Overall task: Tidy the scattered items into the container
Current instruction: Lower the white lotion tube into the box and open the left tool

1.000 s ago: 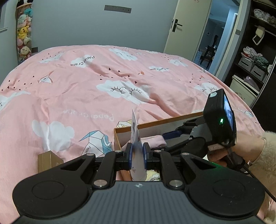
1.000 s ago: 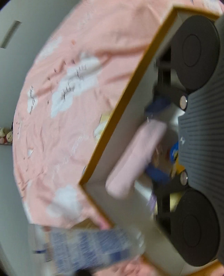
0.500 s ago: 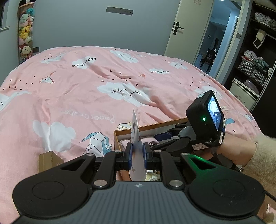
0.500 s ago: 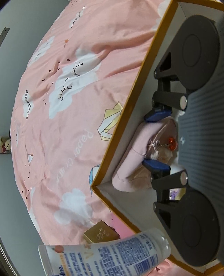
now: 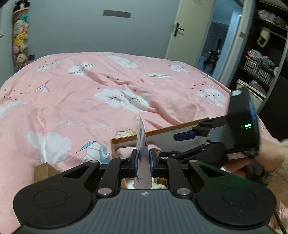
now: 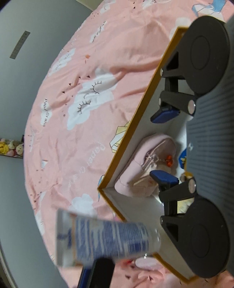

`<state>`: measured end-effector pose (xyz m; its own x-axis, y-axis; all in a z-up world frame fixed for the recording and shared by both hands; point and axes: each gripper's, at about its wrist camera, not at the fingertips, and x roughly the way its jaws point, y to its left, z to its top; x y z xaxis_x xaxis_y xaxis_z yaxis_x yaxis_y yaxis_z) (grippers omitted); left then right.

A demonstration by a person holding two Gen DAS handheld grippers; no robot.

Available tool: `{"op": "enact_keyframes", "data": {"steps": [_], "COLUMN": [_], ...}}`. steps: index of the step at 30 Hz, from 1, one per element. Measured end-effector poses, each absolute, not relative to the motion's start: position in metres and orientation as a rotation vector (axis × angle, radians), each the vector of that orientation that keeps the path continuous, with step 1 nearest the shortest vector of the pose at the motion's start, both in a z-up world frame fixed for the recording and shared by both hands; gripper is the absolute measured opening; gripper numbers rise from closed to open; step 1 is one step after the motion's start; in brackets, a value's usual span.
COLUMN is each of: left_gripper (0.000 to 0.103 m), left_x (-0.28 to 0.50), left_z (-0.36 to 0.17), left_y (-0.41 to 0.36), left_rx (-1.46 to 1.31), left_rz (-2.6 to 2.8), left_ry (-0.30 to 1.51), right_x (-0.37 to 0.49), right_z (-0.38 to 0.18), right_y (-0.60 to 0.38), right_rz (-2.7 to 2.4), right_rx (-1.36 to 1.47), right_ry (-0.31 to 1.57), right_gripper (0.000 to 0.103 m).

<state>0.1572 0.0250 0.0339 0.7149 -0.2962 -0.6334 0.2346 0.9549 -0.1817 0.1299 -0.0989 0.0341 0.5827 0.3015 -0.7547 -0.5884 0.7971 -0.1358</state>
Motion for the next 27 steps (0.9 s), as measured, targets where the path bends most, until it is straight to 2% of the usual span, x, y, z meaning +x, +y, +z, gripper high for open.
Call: {"op": "enact_keyframes", "data": {"steps": [3, 12, 24, 27], "left_gripper": [0.014, 0.014, 0.014, 0.014], "left_x": [0.154, 0.131, 0.111, 0.108], "left_z": [0.03, 0.007, -0.009, -0.01], "left_y": [0.012, -0.026, -0.053, -0.056], "left_rx": [-0.048, 0.147, 0.341, 0.356], "left_rz": [-0.336, -0.503, -0.667, -0.68], "left_ry": [0.722, 0.767, 0.786, 0.783], "right_x": [0.108, 0.038, 0.015, 0.011], "right_z": [0.051, 0.068, 0.067, 0.067], "right_y": [-0.117, -0.133, -0.116, -0.112], "right_rz": [0.575, 0.819, 0.971, 1.017], "right_rx": [-0.383, -0.649, -0.994, -1.047], "right_ry": [0.76, 0.676, 0.593, 0.583], "right_gripper": [0.053, 0.053, 0.053, 0.048]}}
